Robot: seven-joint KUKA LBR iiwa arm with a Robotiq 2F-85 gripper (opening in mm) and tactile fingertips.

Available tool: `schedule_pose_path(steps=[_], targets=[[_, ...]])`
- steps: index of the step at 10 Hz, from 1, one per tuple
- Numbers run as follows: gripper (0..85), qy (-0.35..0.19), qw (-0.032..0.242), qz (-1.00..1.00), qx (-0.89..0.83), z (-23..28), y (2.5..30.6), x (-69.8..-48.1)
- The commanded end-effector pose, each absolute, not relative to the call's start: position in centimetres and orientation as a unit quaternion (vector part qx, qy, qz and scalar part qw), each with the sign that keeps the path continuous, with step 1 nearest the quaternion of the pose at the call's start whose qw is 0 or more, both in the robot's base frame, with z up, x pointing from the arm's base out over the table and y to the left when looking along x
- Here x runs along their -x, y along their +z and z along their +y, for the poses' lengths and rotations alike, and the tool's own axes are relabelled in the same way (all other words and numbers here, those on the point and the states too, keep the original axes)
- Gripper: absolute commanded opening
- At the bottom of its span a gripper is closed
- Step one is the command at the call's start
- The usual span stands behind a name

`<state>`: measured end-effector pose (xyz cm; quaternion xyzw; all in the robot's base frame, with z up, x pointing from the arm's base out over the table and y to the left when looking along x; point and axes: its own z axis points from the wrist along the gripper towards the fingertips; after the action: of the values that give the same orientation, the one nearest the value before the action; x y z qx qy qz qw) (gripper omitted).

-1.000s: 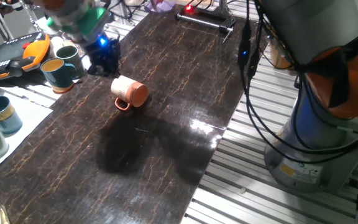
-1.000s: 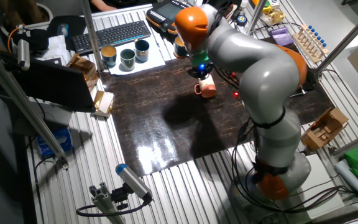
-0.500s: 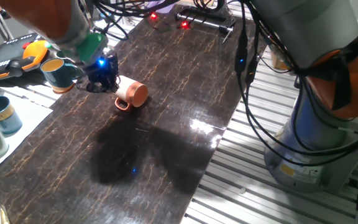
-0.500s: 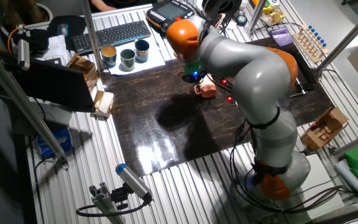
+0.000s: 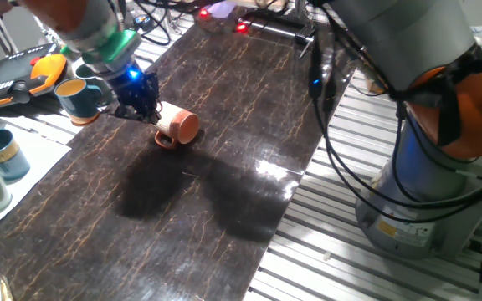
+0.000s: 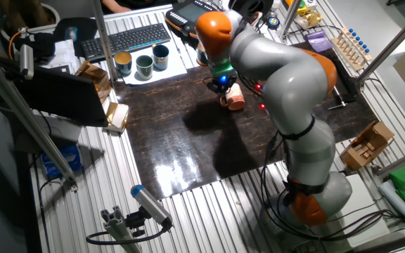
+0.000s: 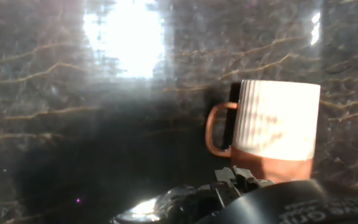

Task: Pick up the cup

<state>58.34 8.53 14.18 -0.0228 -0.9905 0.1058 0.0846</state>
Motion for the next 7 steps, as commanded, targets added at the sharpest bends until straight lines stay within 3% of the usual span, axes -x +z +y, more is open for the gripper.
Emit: schedule_pose_path(steps=[1,3,4,6,7], targets=[[0.7,0.108,0.079,-0.991,0.024,8.5,14.2,-58.4],[0.7,0.131,0.061,-0.989,0.030,8.5,14.2,-58.4],[5.7,0.143,0.049,-0.988,0.035,8.5,14.2,-58.4],[26.7,0.142,0.046,-0.987,0.055,8.7,12.5,-59.2],[32.7,0.141,0.039,-0.987,0.058,8.8,11.9,-59.3]])
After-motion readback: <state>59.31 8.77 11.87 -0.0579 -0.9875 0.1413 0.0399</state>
